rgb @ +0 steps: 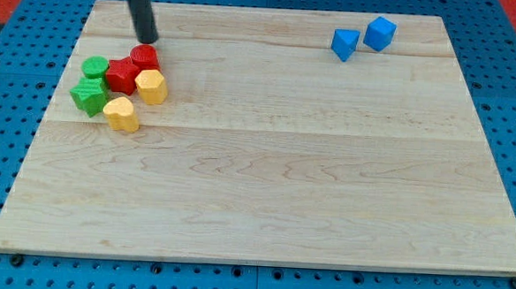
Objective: Move the blue cube into the blue triangle
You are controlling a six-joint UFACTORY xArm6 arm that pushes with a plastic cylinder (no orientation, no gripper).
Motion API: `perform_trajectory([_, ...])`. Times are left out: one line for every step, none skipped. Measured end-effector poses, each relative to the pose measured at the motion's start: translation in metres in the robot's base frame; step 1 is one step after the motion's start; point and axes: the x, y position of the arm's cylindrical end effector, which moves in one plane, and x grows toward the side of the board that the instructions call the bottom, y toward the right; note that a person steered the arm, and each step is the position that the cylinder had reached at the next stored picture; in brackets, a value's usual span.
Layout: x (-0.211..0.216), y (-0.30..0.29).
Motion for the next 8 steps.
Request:
perform_trajectory([0.047, -0.001])
perform_trajectory([0.073, -0.006])
perform_trajectory([0.054, 0.066])
perform_trajectory([0.052, 0.193])
perform_trajectory([0.037, 0.333])
perform_trajectory([-0.025, 0.430])
perform_trajectory([-0.066, 0.382])
perform_trajectory([-0.044, 0.277])
